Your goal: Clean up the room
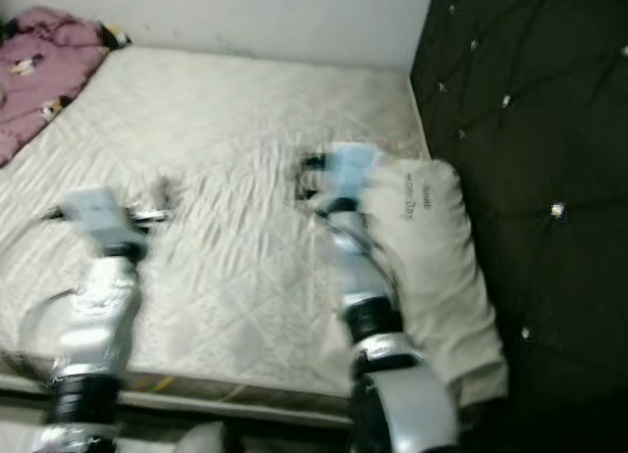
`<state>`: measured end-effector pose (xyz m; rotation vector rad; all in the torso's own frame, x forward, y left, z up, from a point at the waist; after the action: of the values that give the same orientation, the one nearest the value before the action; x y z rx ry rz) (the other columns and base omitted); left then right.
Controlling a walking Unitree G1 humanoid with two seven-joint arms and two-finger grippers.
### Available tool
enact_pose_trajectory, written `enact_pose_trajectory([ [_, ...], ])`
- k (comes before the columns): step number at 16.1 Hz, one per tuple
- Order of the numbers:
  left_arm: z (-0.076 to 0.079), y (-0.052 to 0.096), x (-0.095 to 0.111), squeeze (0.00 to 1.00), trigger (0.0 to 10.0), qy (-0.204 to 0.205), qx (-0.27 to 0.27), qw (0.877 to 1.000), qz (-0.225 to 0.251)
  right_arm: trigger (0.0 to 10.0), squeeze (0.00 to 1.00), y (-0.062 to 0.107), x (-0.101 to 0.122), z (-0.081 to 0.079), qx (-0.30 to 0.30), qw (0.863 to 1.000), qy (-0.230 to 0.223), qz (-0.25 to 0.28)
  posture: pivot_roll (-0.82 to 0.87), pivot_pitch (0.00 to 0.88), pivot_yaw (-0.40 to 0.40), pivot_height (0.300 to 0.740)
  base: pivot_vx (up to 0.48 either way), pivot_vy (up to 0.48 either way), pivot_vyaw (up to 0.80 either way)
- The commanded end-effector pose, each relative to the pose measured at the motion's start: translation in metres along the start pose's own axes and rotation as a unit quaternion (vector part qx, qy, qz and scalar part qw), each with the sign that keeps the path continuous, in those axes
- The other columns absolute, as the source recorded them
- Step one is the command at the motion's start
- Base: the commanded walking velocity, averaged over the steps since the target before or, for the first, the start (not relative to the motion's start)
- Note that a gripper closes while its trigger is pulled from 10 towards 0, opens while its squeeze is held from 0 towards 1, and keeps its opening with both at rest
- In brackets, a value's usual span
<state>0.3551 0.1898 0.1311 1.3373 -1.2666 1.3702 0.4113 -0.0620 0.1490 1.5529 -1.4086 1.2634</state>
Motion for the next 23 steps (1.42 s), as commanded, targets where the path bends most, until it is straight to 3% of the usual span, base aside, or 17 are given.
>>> enact_pose_trajectory([
  [1,0.012,0.001,0.003,0.0,10.0,0.0,-0.014,1.0,0.008,10.0,0.0,0.001,0.003,0.012,-0.01,1.0,0.011,0.005,0.1,0.0,0.004,0.74,0.0,0.0,0.0],
  [5,0.011,0.0,0.001,0.0,10.0,0.017,-0.008,1.0,0.001,10.0,0.0,0.001,-0.002,0.006,0.009,1.0,0.018,-0.008,0.09,0.0,0.003,0.74,0.0,0.0,0.0],
  [9,0.011,0.001,0.0,0.0,10.0,0.024,-0.01,1.0,-0.001,10.0,0.0,0.002,-0.009,0.003,0.016,0.999,0.03,-0.027,0.09,0.0,0.003,0.74,0.0,0.48,0.0],
  [12,0.009,0.001,-0.001,0.0,10.0,0.025,-0.011,1.0,-0.004,10.0,0.0,0.003,0.0,0.002,0.042,0.998,0.053,-0.005,0.09,0.0,0.003,0.74,0.0,0.48,0.0],
  [16,0.004,0.006,-0.006,0.0,10.0,0.03,-0.019,0.999,-0.006,10.0,0.0,0.012,0.002,0.026,0.034,0.996,0.085,0.0,0.09,0.0,0.003,0.74,0.0,0.48,0.0],
  [18,0.0,0.01,-0.013,0.0,10.0,0.031,-0.023,0.999,-0.015,10.0,0.0,0.021,-0.006,0.048,-0.005,0.999,0.034,-0.017,0.08,0.0,0.004,0.74,0.0,0.48,0.0],
  [19,-0.001,0.012,-0.015,0.0,10.0,0.03,-0.026,0.999,-0.016,10.0,0.0,0.023,-0.007,0.053,-0.016,0.999,0.03,-0.017,0.08,0.0,0.004,0.74,0.0,0.48,0.0],
  [23,0.003,0.011,-0.017,0.0,10.0,0.039,-0.037,0.998,-0.016,10.0,0.0,0.023,-0.007,0.045,0.004,0.999,0.039,-0.011,0.07,0.0,0.004,0.74,0.0,0.48,0.0],
])
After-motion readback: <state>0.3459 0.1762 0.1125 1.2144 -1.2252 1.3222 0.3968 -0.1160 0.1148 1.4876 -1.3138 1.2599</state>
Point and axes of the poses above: a point about 5 cm out from each wrist's last joint towards the gripper, its own y axis pointing back from the gripper into the wrist, its own x axis along the axis of the wrist's last joint, z = x × y, the point moved 5 cm from there along -y, pointing out of the wrist towards the gripper, and after that the axes turned 11 degrees about -y, right-handed, at the moved point
